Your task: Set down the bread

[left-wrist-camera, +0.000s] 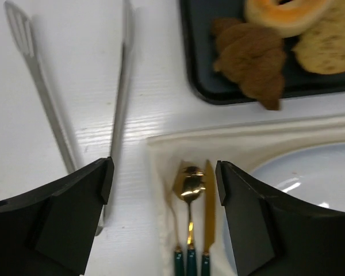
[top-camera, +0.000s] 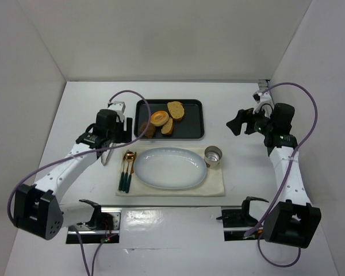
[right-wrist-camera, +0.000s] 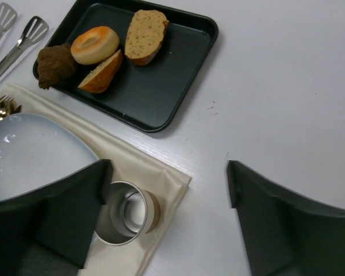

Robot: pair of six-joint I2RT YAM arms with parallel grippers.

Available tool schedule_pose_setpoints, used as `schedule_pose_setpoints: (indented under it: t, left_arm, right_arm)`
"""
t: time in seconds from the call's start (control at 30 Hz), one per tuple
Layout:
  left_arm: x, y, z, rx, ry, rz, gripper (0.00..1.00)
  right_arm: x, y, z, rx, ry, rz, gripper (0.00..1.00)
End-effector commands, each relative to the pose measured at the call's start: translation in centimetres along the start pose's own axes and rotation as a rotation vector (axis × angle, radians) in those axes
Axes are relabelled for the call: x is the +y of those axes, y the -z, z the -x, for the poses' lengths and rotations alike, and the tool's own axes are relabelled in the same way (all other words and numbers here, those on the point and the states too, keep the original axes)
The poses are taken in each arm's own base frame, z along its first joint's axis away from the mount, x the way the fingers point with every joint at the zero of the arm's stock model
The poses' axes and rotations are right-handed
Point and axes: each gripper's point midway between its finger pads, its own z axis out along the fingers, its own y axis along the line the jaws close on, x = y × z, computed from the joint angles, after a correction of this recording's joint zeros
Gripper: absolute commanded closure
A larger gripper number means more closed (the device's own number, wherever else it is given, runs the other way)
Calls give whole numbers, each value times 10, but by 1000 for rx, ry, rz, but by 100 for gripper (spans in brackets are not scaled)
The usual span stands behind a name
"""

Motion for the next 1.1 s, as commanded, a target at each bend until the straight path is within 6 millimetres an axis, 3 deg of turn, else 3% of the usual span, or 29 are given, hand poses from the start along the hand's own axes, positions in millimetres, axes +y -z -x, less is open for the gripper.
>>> schedule_pose_setpoints:
  t: [0.0, 0.07, 0.27, 0.43, 0.57, 1.07]
  left_arm:
    - [37, -9, 9, 15, 19, 151, 10]
    - [57, -15, 0, 52, 48, 216, 5]
    - [100, -26, -23, 123, 116, 332, 2]
    - [112, -39, -39, 184, 142, 345, 2]
    - [113, -51, -53, 244, 127, 331, 2]
    - [103, -64, -68, 302, 95, 220, 2]
  right_arm:
    - [18, 9, 15, -43, 62, 43, 1]
    - [20, 11, 18, -49, 66, 42, 1]
    - [16, 12, 16, -40, 79, 21, 1]
    - [13, 8, 11, -19, 61, 24, 1]
    - [12, 8, 10, -18, 61, 15, 1]
    - [9, 5, 6, -3, 50, 16, 1]
